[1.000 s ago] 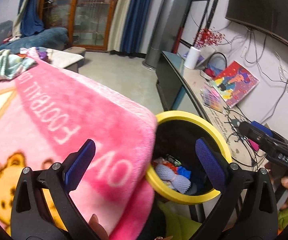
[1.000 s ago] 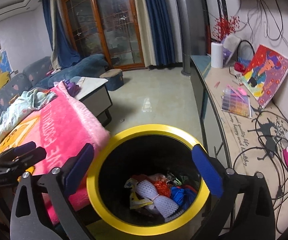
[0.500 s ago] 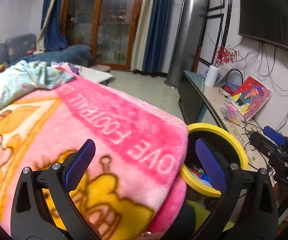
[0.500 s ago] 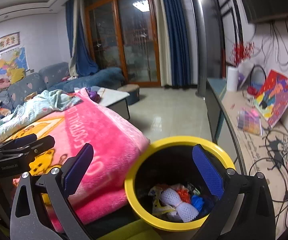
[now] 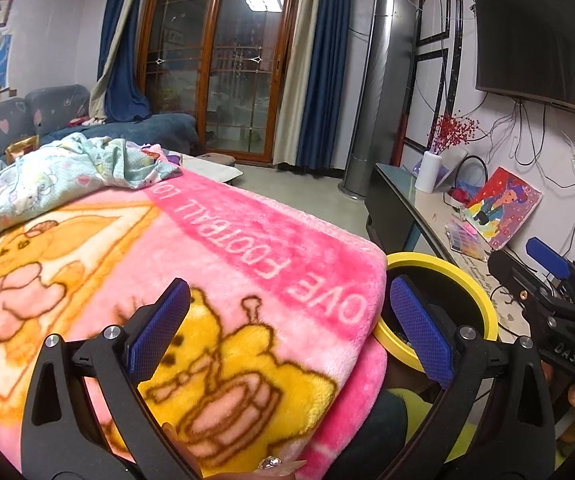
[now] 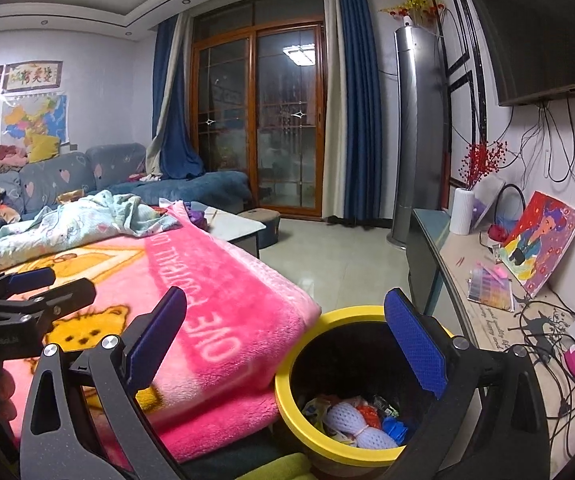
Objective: Collect trash
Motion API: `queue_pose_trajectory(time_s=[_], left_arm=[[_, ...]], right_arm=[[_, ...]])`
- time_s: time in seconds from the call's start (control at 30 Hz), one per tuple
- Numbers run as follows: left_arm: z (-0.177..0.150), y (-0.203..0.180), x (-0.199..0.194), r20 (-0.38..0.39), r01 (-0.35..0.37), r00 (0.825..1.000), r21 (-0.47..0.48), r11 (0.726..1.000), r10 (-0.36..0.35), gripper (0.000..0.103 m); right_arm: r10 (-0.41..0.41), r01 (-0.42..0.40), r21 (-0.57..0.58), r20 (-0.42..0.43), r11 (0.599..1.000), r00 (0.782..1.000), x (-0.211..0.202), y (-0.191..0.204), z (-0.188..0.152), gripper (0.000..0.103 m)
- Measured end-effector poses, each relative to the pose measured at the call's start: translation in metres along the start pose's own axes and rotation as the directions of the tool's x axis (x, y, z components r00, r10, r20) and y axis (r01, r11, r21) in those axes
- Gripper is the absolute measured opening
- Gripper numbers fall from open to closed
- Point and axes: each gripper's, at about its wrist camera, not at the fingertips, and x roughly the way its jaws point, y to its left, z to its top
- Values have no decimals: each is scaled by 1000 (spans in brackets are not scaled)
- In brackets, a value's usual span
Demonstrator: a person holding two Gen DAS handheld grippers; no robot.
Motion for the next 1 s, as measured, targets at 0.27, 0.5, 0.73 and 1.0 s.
queue_pose_trajectory(time_s=[0.27,0.5,0.73,1.0], left_arm=[[0,-1,0,4,0,1000,8,1000,0,92],[-1,-2,-1,8,4,1000,10,1000,-4,92],[-1,-3,-1,9,1,1000,12,1000,-1,92],[-1,-3,-1,9,2,1000,12,1000,-2,92]], right_arm=[[-7,7,-17,-1,1000,1000,3,3,-2,96],[-14,14,-22,2,1000,1000,4,6,-5,96],[-26,26,-13,2,1000,1000,4,3,-6,96],[-30,30,-8,0,1000,1000,3,2,-6,96]])
